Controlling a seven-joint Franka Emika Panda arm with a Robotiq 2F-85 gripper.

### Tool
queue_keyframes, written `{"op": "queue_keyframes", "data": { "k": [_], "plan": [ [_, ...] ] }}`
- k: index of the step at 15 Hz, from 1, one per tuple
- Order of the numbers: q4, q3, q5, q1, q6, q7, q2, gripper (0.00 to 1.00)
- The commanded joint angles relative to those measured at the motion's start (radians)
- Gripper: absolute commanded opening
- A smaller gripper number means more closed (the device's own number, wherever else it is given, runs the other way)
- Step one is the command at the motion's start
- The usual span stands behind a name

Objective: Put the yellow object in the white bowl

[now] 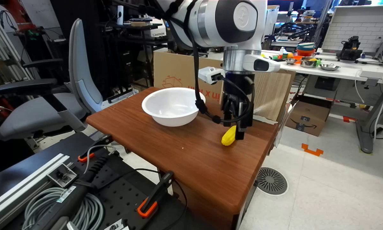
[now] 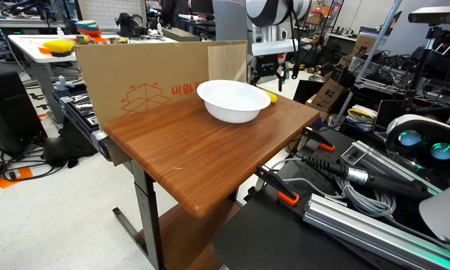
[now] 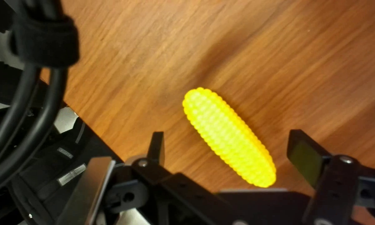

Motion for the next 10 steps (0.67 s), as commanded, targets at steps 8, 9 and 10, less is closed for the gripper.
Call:
{"op": "queue_keyframes", "data": {
  "k": [8, 9, 10],
  "plan": [
    [-0.007, -0.024, 0.012, -0.006, 0.089, 0.100, 0.015, 0.27],
    [-0.015, -0.020, 0.019, -0.010, 0.098, 0.100, 0.004, 0.20],
    [-0.025, -0.018, 0.023, -0.011, 0.110, 0.102, -0.008, 0.12]
  ]
}}
